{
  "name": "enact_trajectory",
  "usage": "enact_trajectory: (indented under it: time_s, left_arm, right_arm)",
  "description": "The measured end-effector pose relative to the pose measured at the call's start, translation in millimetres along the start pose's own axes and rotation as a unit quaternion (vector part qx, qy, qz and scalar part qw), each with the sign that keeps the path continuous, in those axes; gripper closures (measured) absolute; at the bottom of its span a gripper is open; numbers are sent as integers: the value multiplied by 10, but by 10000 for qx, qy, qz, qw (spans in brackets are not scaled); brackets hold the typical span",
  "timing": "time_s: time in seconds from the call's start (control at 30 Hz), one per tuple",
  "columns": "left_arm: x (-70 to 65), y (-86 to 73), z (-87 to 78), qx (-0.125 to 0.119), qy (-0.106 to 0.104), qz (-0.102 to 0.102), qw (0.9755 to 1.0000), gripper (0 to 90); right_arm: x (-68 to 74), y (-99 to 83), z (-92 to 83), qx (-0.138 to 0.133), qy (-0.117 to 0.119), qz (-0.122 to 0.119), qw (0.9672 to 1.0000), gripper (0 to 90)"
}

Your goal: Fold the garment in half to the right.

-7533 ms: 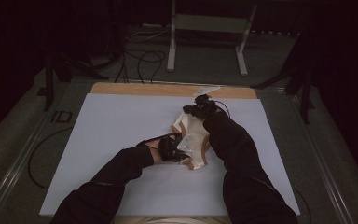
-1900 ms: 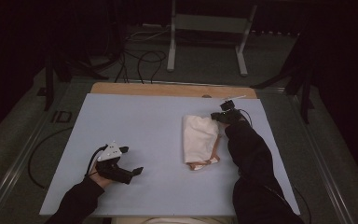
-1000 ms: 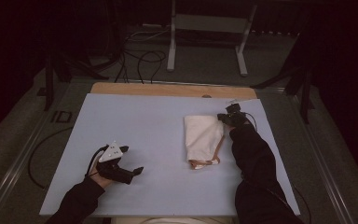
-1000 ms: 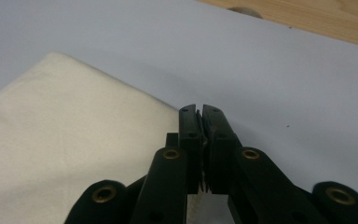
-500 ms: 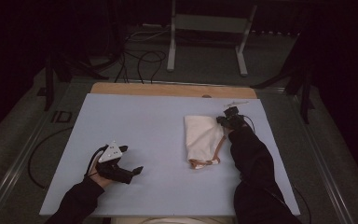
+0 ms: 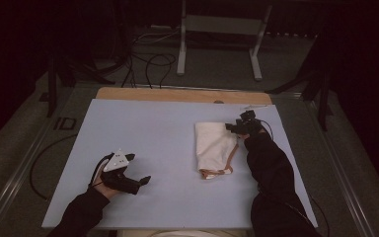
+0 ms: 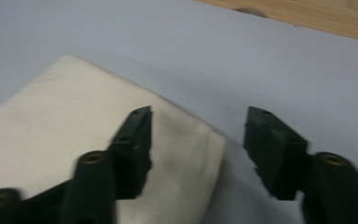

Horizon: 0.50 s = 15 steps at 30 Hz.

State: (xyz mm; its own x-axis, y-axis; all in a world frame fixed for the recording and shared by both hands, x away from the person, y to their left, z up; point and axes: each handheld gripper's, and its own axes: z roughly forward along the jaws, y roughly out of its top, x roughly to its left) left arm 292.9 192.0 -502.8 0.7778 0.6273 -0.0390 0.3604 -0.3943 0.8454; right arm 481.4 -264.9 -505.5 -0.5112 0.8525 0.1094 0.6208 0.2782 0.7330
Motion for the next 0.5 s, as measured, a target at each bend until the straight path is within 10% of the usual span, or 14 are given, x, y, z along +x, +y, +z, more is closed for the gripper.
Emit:
enact_trajectory:
  time_s: [0.17,0.5]
  left_arm:
    - [8,0,-9,11,-28,-9,10000,0]
    - [11,-6,-2,96,-174,-8,9998,0]
  right_arm:
    - [55,25,-27,-66,459,64,9989,191]
    - [279,112,-62,-30,833,-300,9961,133]
